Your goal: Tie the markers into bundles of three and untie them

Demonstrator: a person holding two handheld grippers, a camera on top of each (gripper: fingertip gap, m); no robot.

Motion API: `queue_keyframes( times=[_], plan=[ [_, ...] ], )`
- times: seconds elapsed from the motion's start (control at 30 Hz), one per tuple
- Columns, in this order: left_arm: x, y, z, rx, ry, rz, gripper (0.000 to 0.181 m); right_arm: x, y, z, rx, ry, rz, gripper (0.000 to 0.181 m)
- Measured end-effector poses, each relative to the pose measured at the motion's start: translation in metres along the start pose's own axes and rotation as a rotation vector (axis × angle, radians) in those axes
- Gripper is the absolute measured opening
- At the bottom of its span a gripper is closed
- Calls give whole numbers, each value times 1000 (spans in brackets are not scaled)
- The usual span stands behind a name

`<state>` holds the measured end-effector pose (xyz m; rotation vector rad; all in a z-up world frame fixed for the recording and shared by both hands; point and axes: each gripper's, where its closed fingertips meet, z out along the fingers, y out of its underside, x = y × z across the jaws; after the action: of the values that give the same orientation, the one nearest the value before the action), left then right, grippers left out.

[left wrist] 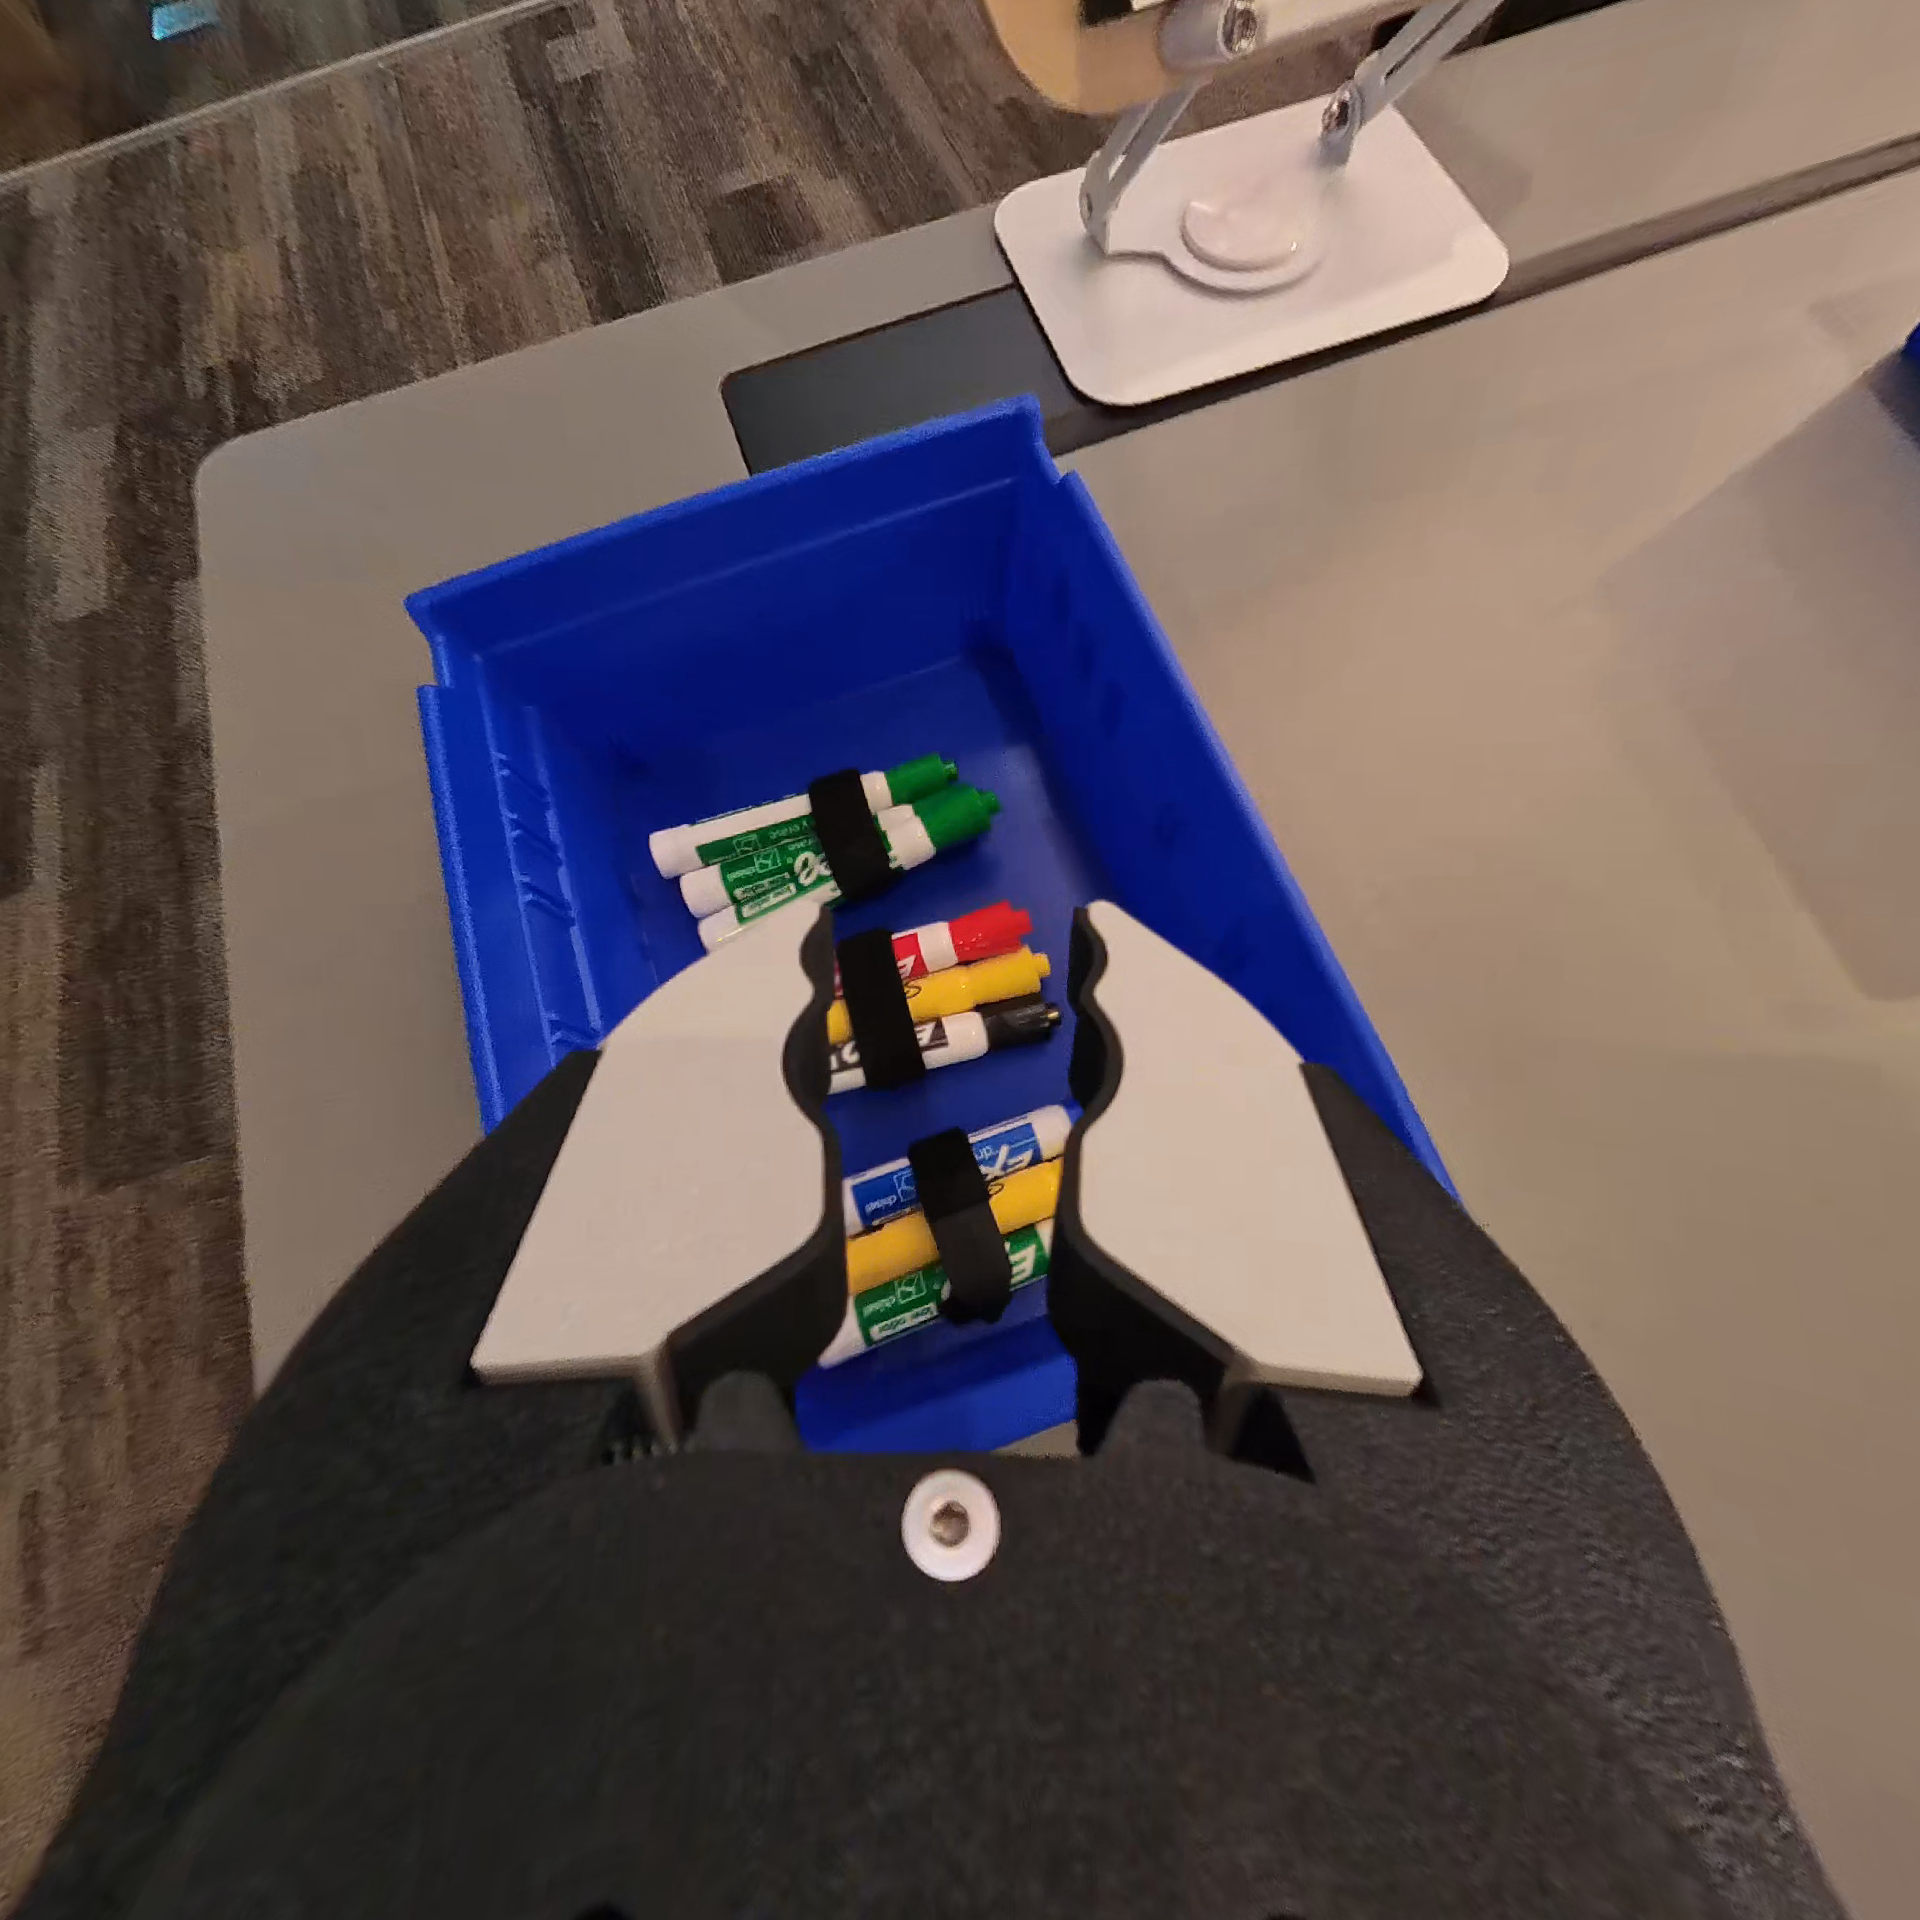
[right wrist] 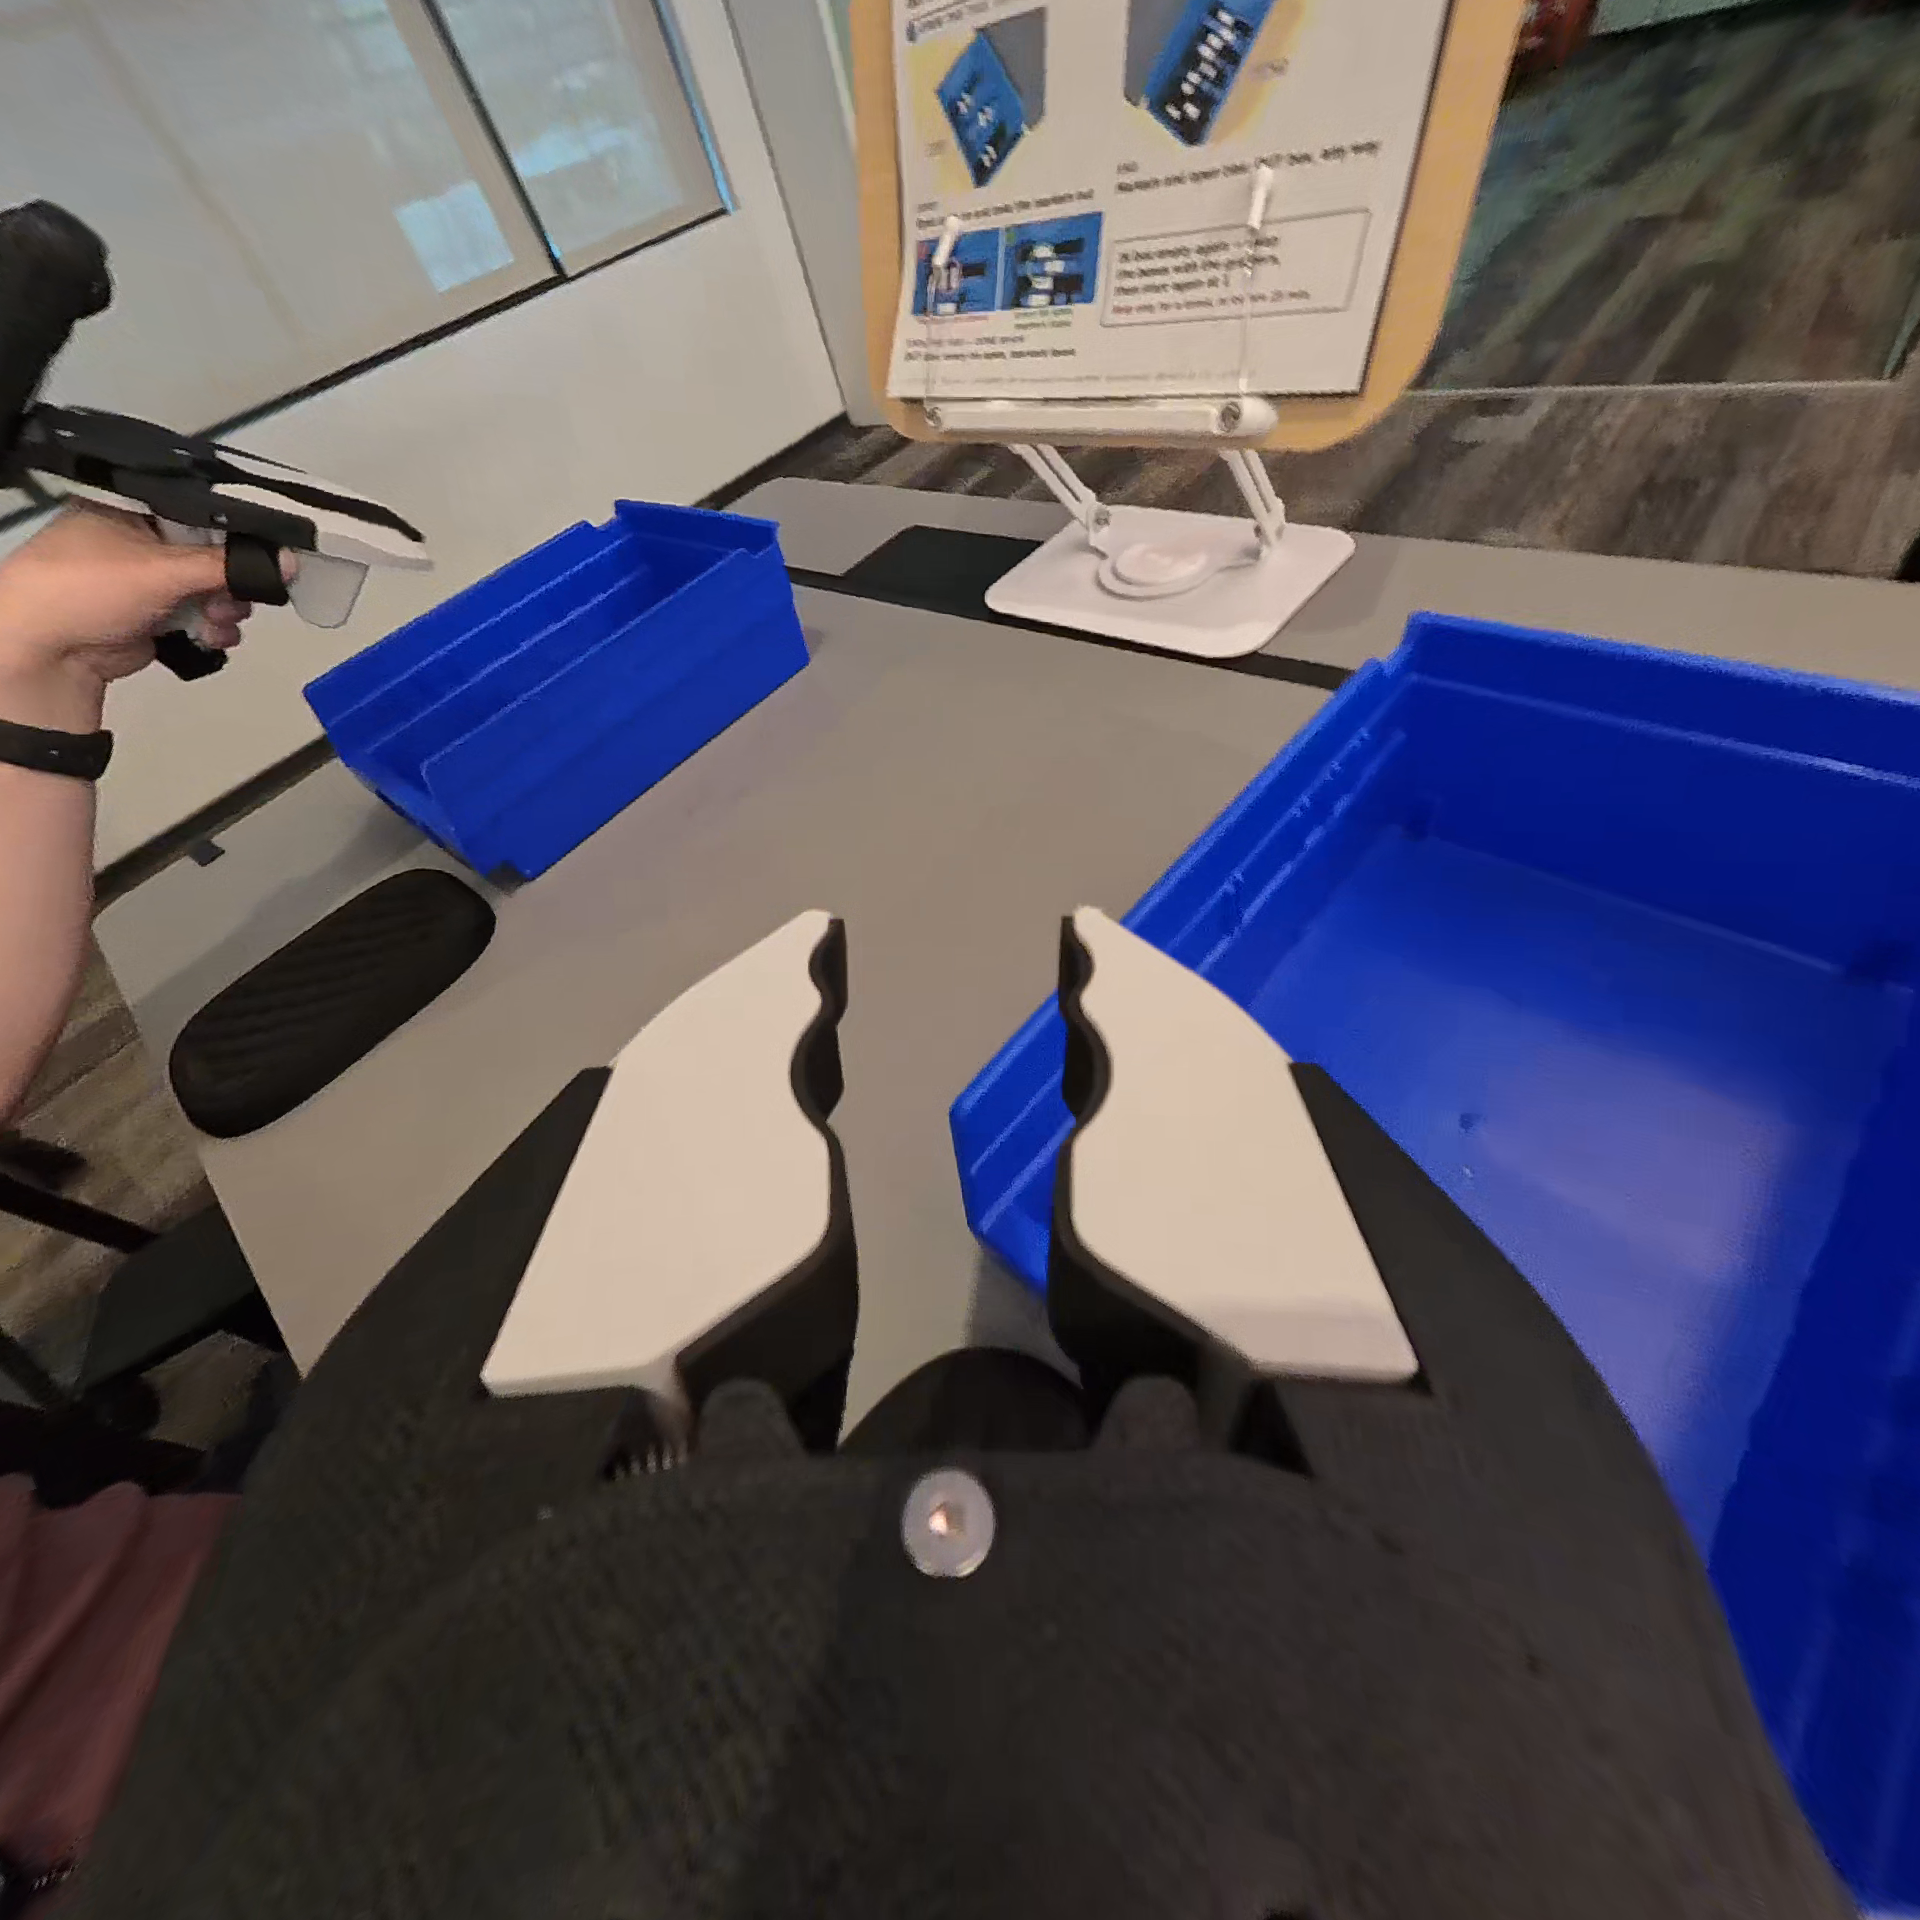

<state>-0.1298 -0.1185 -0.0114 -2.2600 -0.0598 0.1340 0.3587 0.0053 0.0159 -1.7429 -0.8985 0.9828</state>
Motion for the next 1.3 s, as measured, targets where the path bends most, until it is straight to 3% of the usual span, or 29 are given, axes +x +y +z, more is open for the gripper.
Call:
queue_keyframes(
  times=[0.17,0.47,0.57,0.7,0.93,1.3],
  plan=[
    [4,-9,5,30,17,1,44,6,16,-16,-35,95,-37,41],
    [7,-59,-2,196,-38,-17,44,-5,13,-47,-114,172,-115,36],
    [22,-57,8,197,43,-36,44,-8,7,-49,-118,208,-139,44],
    [24,-62,6,231,46,-26,46,-18,2,-43,-93,189,-176,48],
    [19,-62,-4,276,46,8,51,-20,-5,-41,-88,205,-175,41],
    [32,-48,-51,388,144,152,51,9,-20,-43,71,150,-154,46]
  ],
)
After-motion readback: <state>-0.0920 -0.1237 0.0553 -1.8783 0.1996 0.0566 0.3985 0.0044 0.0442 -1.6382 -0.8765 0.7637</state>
